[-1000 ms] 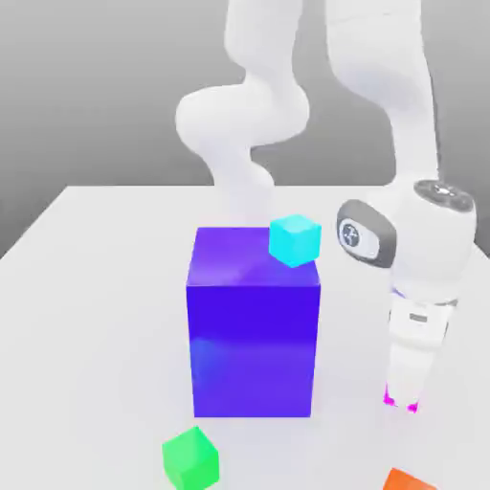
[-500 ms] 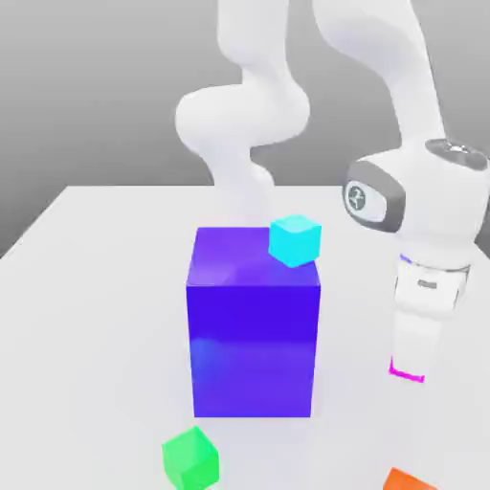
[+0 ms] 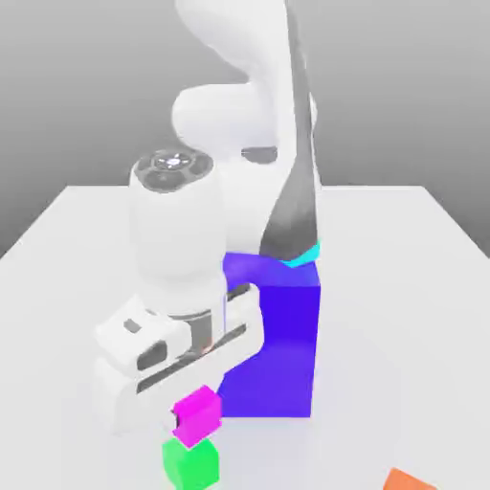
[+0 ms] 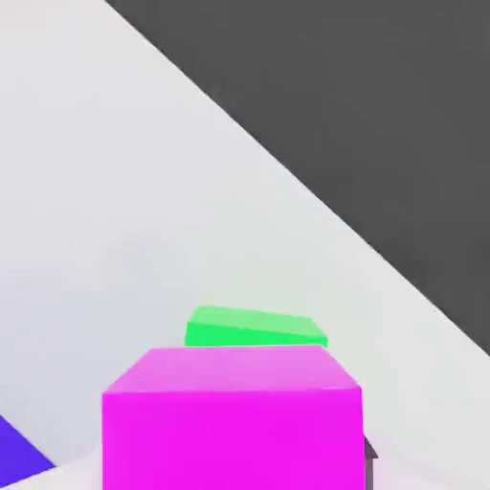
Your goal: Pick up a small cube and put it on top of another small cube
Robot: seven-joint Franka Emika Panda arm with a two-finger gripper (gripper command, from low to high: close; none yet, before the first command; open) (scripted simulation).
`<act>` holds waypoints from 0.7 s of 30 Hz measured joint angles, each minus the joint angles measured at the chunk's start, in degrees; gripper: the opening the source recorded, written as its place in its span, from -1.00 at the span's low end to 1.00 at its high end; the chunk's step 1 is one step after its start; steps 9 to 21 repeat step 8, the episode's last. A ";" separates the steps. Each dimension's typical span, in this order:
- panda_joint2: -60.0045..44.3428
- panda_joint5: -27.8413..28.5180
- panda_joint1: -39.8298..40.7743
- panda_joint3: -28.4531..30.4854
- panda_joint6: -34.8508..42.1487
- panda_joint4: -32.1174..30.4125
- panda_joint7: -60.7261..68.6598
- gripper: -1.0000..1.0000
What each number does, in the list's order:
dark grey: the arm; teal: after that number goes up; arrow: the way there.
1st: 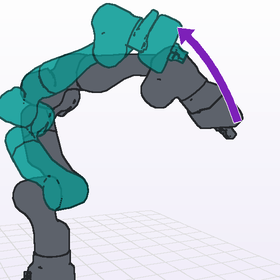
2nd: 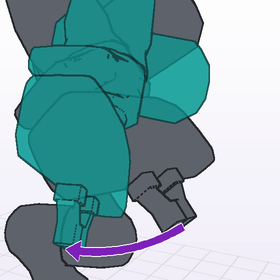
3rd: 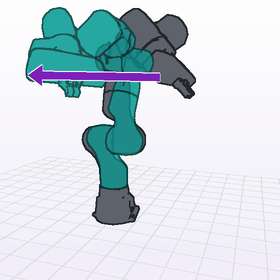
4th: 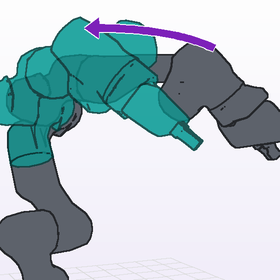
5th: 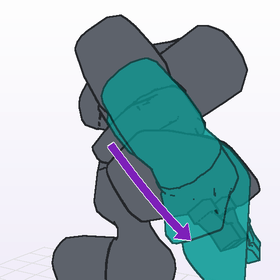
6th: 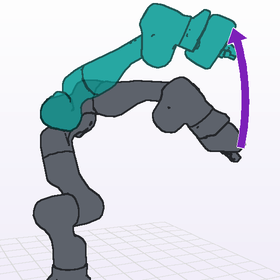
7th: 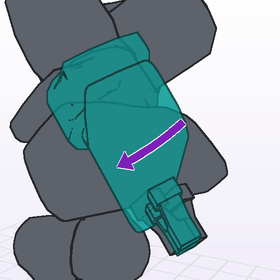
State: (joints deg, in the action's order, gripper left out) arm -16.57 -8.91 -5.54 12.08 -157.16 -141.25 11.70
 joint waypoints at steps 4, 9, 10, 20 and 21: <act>0.00 0.00 0.00 0.00 0.00 0.00 0.00 1.00; 1.37 0.84 -0.26 0.44 1.09 -0.07 -0.58 1.00; 1.37 0.84 -0.26 0.44 1.09 -0.07 -0.58 1.00; 1.37 0.84 -0.26 0.44 1.09 -0.07 -0.58 1.00; 1.37 0.84 -0.26 0.44 1.09 -0.07 -0.58 1.00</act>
